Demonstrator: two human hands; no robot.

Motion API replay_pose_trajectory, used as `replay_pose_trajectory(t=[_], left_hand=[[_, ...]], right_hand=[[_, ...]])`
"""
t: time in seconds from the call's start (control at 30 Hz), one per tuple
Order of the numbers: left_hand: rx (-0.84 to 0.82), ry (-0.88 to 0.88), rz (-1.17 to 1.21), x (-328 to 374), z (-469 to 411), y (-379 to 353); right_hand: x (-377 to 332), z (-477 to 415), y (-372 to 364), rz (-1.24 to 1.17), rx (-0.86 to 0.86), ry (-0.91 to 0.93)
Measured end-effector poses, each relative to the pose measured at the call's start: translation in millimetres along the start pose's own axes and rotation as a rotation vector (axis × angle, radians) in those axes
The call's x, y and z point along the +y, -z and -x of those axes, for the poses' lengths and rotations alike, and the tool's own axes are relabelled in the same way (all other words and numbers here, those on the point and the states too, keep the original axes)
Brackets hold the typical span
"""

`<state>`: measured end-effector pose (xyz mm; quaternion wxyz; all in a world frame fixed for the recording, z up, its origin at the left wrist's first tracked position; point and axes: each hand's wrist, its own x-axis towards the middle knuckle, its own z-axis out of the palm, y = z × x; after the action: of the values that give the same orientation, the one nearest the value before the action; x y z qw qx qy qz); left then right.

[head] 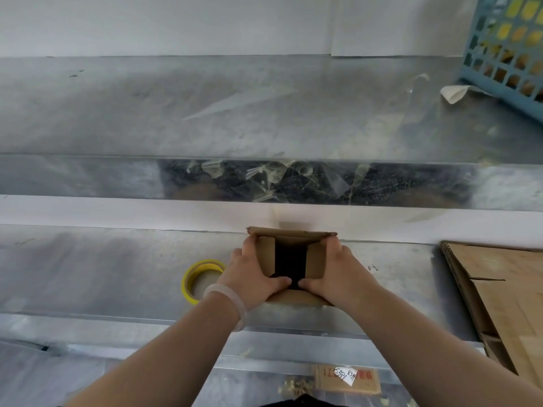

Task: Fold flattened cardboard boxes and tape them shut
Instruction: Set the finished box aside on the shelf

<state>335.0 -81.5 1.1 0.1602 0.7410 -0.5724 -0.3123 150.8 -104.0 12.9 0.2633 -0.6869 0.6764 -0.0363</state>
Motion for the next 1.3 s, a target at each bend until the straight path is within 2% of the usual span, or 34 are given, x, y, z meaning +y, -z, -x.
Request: replay_pose_trajectory(t=[0.1, 0.2, 0.3, 0.5, 0.73, 1.03, 1.3], left_hand=[[0.091, -0.055, -0.032, -4.3, 0.9, -5.9], [0.189, -0.021, 0.102, -11.0, 6.7, 3.1], [0.279, -0.046, 0.084, -20.0, 11.2, 13.2], [0.321, -0.050, -0.017, -17.0, 14.7, 23.5], [0.428, -0.054, 0.005, -14.9, 46.6, 45.3], [0.674, 0.103, 0.077, -72.8, 101.6, 91.1], [0.782, 0.209, 0.149, -182.7, 149.1, 164.6]], right_hand=[[-1.9, 2.7, 3.4, 0.084, 0.032, 0.002], [6.7, 12.3, 7.2, 0.024, 0.098, 0.044], [20.2, 22.5, 11.4, -0.099, 0.145, 0.038], [26.0, 28.0, 30.4, -0.243, 0.152, -0.020], [12.5, 40.8, 38.1, -0.260, 0.173, 0.135], [-63.9, 46.6, 7.4, -0.178, 0.157, 0.415], [-194.0, 78.8, -58.5, -0.196, 0.098, 0.554]])
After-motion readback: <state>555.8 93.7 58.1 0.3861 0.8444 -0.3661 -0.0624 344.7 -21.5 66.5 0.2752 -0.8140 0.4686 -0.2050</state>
